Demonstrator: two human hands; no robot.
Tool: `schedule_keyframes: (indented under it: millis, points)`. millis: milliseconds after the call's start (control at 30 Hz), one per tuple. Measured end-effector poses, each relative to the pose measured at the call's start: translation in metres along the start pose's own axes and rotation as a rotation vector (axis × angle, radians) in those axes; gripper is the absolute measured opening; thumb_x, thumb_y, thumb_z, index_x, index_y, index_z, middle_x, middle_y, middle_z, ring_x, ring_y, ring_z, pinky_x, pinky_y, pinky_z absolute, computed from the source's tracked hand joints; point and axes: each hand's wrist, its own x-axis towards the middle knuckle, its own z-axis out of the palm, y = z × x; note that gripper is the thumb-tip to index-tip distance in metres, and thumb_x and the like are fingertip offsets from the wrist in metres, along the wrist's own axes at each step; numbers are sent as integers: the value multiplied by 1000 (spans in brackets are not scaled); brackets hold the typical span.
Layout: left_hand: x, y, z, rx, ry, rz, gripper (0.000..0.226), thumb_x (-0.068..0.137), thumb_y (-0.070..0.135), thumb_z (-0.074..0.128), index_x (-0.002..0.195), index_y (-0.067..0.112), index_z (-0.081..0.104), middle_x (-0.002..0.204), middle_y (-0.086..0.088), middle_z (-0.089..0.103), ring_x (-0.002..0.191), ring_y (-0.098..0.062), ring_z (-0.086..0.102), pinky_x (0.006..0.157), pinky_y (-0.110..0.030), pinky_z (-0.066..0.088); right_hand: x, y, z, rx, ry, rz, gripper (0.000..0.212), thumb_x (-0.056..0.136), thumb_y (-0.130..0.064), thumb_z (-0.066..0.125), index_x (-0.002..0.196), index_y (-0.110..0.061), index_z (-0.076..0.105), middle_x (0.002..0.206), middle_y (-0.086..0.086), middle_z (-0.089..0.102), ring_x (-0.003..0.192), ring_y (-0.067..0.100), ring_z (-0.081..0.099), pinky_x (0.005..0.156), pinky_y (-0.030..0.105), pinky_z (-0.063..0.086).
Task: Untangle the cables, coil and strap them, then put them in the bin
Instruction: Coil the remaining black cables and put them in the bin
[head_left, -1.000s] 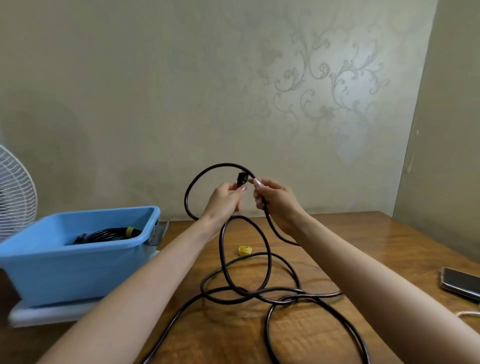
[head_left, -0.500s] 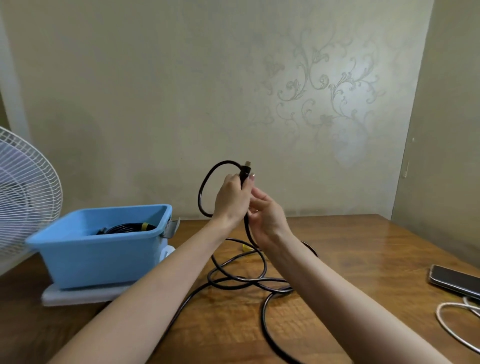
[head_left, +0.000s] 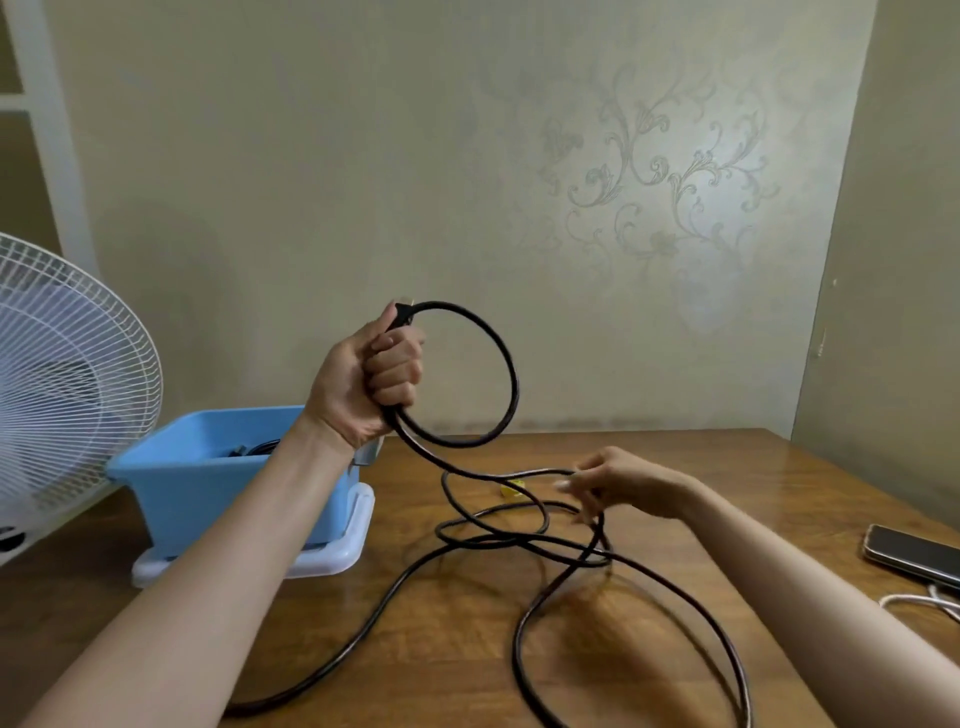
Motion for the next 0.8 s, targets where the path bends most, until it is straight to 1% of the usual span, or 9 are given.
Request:
schedule_keyframes:
  millis: [67, 167, 233, 300, 400, 467, 500, 633, 800]
  points:
    - [-5, 4, 3, 155, 81, -18, 38, 101, 34, 33, 67, 18, 37, 49, 3, 23, 44, -10, 21, 39, -21, 18, -5, 3, -17, 243, -38, 117, 26, 91, -18, 55, 67, -10, 50, 53, -1, 46, 51, 13, 52, 80, 36, 52]
    - [-9, 4, 3, 498, 351, 7, 46, 98, 38, 32, 56, 19, 36, 46, 6, 18, 42, -7, 16, 34, -18, 17, 0, -14, -21, 620, 23, 269, 18, 85, -20, 53, 70, -11, 47, 44, -4, 32, 33, 8, 33, 47, 20, 42]
    - [-6, -4, 4, 633, 426, 14, 46, 97, 38, 32, 55, 19, 32, 44, 8, 20, 40, -5, 17, 36, -18, 12, 9, -35, -15, 953, 67, 316, 17, 85, -11, 51, 70, -10, 44, 40, -4, 30, 26, 6, 29, 35, 17, 37]
    - [2, -17, 1, 742, 469, 16, 45, 94, 38, 35, 54, 19, 30, 41, 8, 23, 39, -6, 16, 37, -19, 10, 16, -56, -6, 1191, 155, 270, 20, 90, -3, 42, 71, -8, 41, 43, 3, 38, 32, 12, 38, 41, 22, 43]
    - [13, -41, -4, 941, 563, 64, 43, 90, 43, 42, 57, 20, 26, 43, 7, 23, 43, -10, 11, 39, -19, 11, 18, -89, 13, 1355, 252, 109, 24, 100, 0, 30, 88, 8, 48, 72, 21, 53, 66, 28, 57, 73, 41, 48]
    - [18, -54, -5, 1027, 608, 134, 43, 91, 46, 42, 59, 19, 28, 47, 5, 30, 41, -9, 20, 39, -18, 18, 17, -105, 25, 1316, 220, 49, 17, 98, 4, 36, 91, 6, 52, 85, 20, 54, 81, 28, 57, 86, 50, 46]
    - [21, -59, -3, 1074, 624, 164, 43, 93, 45, 39, 61, 17, 34, 51, 4, 37, 42, -8, 27, 40, -17, 22, 19, -107, 29, 1210, 207, 52, 15, 95, 4, 43, 89, 3, 56, 85, 16, 55, 81, 24, 57, 87, 46, 47]
    - [32, -72, 3, 1309, 649, 164, 38, 100, 42, 32, 102, 14, 57, 77, -13, 49, 64, -20, 45, 54, -20, 33, 24, -109, 36, 868, 248, 113, 14, 90, -5, 55, 81, -14, 61, 72, 2, 56, 67, 12, 55, 62, 21, 44]
    - [35, -72, 10, 1276, 615, 196, 41, 100, 40, 33, 72, 14, 47, 58, 1, 48, 52, -7, 46, 57, -20, 38, 27, -108, 38, 861, 297, -52, 10, 90, -9, 56, 82, -14, 61, 76, 2, 55, 68, 11, 50, 66, 22, 41]
